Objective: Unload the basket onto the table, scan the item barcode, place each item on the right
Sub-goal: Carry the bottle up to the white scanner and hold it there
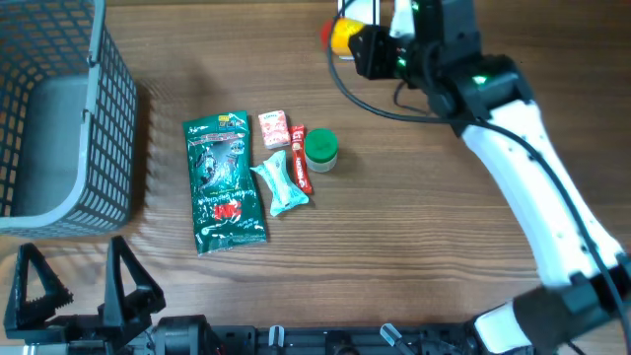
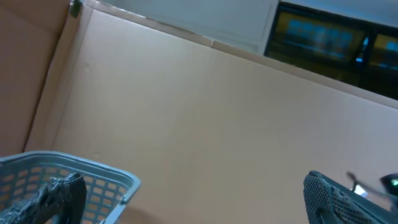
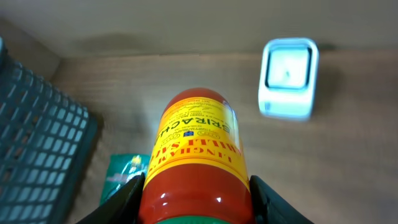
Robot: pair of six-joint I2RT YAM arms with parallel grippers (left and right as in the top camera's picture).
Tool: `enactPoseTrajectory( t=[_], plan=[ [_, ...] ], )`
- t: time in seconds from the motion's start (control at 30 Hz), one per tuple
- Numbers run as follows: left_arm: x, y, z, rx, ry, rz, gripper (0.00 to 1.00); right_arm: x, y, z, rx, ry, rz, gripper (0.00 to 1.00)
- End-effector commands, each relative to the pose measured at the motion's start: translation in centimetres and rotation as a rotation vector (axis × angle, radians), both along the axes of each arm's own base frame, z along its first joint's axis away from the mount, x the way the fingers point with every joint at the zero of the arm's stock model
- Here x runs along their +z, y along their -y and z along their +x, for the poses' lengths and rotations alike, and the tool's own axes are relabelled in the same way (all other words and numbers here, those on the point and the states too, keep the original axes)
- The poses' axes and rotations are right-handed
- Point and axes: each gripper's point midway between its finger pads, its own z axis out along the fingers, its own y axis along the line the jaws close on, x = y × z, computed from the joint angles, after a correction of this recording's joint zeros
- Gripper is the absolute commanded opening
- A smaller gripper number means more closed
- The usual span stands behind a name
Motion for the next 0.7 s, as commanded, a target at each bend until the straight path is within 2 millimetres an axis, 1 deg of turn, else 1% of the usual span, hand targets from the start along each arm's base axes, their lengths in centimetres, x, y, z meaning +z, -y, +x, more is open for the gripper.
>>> enactPoseTrajectory(
  t=[0.0,0.1,0.13,0.2,0.23,0.27,0.37,0.5,0.67],
  plan=[
    [-0.1,-1.8,-0.4,0.094,0.006,-0.051,1.0,-2.9,-2.2,2.6,0.118,0.091,-0.121,0.21],
    [-0.2,-2.3,-0.5,0.122,0.004,-0.065,1.0,-3.5,-3.4,4.7,0.166,0.181,-0.164,0.2],
    [-0.3,-2.3,-0.4,0.122,0.0,-0.065,1.0,-3.4,-3.6,5.3,0.164,0.206,-0.157,0.2],
    [-0.6,-2.3,-0.3,0.122,-0.01,-0.064,1.0,-3.0,-4.1,6.3,0.157,0.251,-0.141,0.21],
    [-0.7,-2.3,-0.3,0.122,-0.014,-0.064,1.0,-2.4,-4.3,6.8,0.154,0.288,-0.13,0.23],
    [-0.8,-2.3,-0.1,0.122,-0.018,-0.064,1.0,-2.3,-4.3,7.2,0.15,0.304,-0.125,0.25],
    [-1.6,-2.5,0.5,0.139,-0.04,-0.063,1.0,-1.3,-4.5,8.3,0.161,0.39,-0.147,0.26],
    [-2.5,-3.3,1.2,0.185,-0.049,-0.077,1.0,-1.6,-3.9,9.8,0.158,0.446,-0.177,0.25],
    [-3.1,-3.5,1.8,0.198,-0.062,-0.078,1.0,-2.8,-1.7,13.0,0.074,0.46,-0.103,0.26]
  ],
)
